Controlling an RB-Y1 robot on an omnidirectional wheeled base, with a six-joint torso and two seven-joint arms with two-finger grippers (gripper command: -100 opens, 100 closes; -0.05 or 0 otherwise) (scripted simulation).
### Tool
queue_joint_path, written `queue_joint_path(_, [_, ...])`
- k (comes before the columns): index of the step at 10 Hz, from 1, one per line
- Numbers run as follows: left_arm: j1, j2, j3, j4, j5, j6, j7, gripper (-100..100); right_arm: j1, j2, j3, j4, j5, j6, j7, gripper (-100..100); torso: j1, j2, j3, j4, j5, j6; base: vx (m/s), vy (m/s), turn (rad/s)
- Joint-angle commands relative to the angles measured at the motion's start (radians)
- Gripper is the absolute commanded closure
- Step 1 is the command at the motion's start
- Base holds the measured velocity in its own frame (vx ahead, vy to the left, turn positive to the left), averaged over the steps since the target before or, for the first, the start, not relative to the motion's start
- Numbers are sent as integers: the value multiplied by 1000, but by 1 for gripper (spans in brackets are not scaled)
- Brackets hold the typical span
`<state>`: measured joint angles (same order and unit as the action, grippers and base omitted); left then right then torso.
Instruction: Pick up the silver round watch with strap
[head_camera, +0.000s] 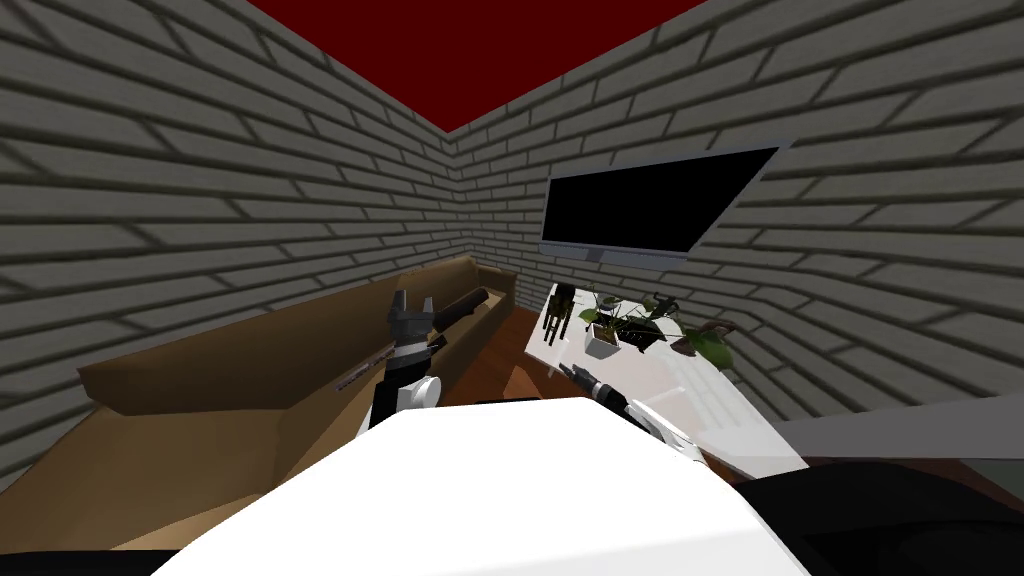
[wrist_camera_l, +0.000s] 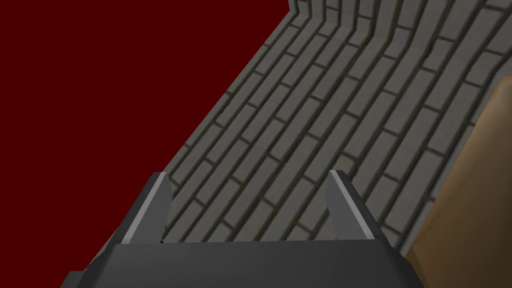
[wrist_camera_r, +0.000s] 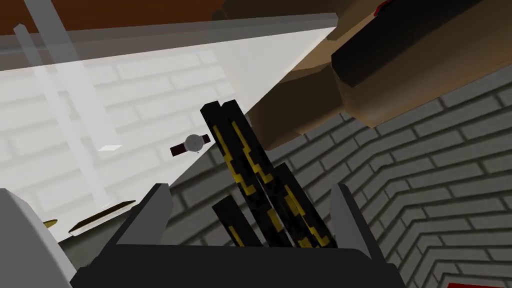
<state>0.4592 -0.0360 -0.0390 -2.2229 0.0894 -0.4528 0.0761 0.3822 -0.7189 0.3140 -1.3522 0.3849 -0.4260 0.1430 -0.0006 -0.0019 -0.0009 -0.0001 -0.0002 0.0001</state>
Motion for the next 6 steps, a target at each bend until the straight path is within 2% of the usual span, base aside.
queue_joint_path(1, [0, 0, 0, 0, 0, 0, 0, 0, 5, -23, 3, 39, 12, -5, 1, -100, 0, 0, 0, 0, 0, 0, 2, 4, 143])
queue_joint_path(2, [0, 0, 0, 0, 0, 0, 0, 0, -11, -54, 19, 79, 41, -7, 4, -100, 0, 0, 0, 0, 0, 1, 7, 12, 285])
queue_joint_path(3, [0, 0, 0, 0, 0, 0, 0, 0, -11, -54, 19, 98, 41, -7, 4, -100, 0, 0, 0, 0, 0, 0, 8, 5, 110])
queue_joint_path(4, [0, 0, 0, 0, 0, 0, 0, 0, -28, -84, 35, 138, 70, -8, 7, -100, 0, 0, 0, 0, 0, 1, 15, 18, 238])
queue_joint_path(5, [0, 0, 0, 0, 0, 0, 0, 0, -28, -84, 35, 157, 70, -8, 7, -100, 1, -1, -1, 0, 0, 0, 15, 12, 117])
queue_joint_path(6, [0, 0, 0, 0, 0, 0, 0, 0, -45, -112, 50, 184, 99, -10, 11, -100, 1, -1, -1, 0, 0, 1, 15, 23, 224])
